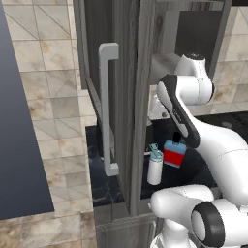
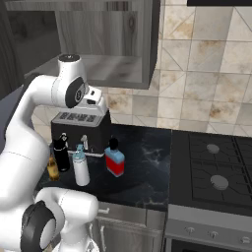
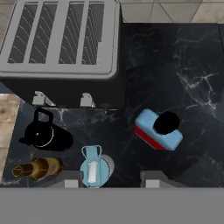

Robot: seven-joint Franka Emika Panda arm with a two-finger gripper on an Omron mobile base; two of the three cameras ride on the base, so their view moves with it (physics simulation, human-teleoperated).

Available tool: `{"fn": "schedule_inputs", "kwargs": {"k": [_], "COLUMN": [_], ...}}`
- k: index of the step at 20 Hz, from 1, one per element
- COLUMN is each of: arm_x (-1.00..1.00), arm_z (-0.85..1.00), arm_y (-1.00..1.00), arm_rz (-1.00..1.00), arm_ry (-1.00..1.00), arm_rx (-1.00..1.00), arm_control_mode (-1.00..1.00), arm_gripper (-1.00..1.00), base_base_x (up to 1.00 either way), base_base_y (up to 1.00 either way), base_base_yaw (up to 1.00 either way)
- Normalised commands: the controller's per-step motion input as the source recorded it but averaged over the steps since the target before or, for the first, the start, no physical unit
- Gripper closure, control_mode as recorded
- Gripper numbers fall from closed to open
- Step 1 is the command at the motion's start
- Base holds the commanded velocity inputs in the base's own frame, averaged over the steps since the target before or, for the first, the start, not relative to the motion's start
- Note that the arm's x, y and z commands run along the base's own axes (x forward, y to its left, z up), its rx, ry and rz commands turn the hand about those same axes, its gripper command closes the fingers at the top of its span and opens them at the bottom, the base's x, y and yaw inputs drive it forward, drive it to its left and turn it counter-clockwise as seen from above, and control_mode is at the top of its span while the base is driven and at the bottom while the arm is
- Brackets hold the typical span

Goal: Sort all alcoholic drinks to one cabinet, and non-alcoholic drinks to the other.

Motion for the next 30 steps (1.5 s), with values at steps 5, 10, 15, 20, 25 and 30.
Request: {"fn": "schedule_inputs", "kwargs": {"k": [5,10,15,20,25,30], "arm_x": [-0.09,-0.22,-0.31,-0.3,-0.24,-0.16], "arm_z": [-0.07,-0.17,-0.29,-0.29,-0.23,-0.18], "arm_y": [0.0,0.0,0.02,0.1,0.15,0.11], "arm_rz": [0.03,0.02,0.01,0.01,0.01,0.01], "arm_ry": [0.0,0.0,-0.01,-0.03,-0.01,0.0], "arm_rx": [0.0,0.0,0.0,-0.02,-0.04,-0.02], "arm_control_mode": [-1.0,-1.0,-1.0,-1.0,-1.0,-1.0], "arm_gripper": [-1.0,-1.0,-1.0,-1.0,-1.0,-1.0], "base_base_x": [0.0,0.0,0.0,0.0,0.0,0.0], "base_base_y": [0.0,0.0,0.0,0.0,0.0,0.0], "base_base_yaw": [0.0,0.0,0.0,0.0,0.0,0.0]}}
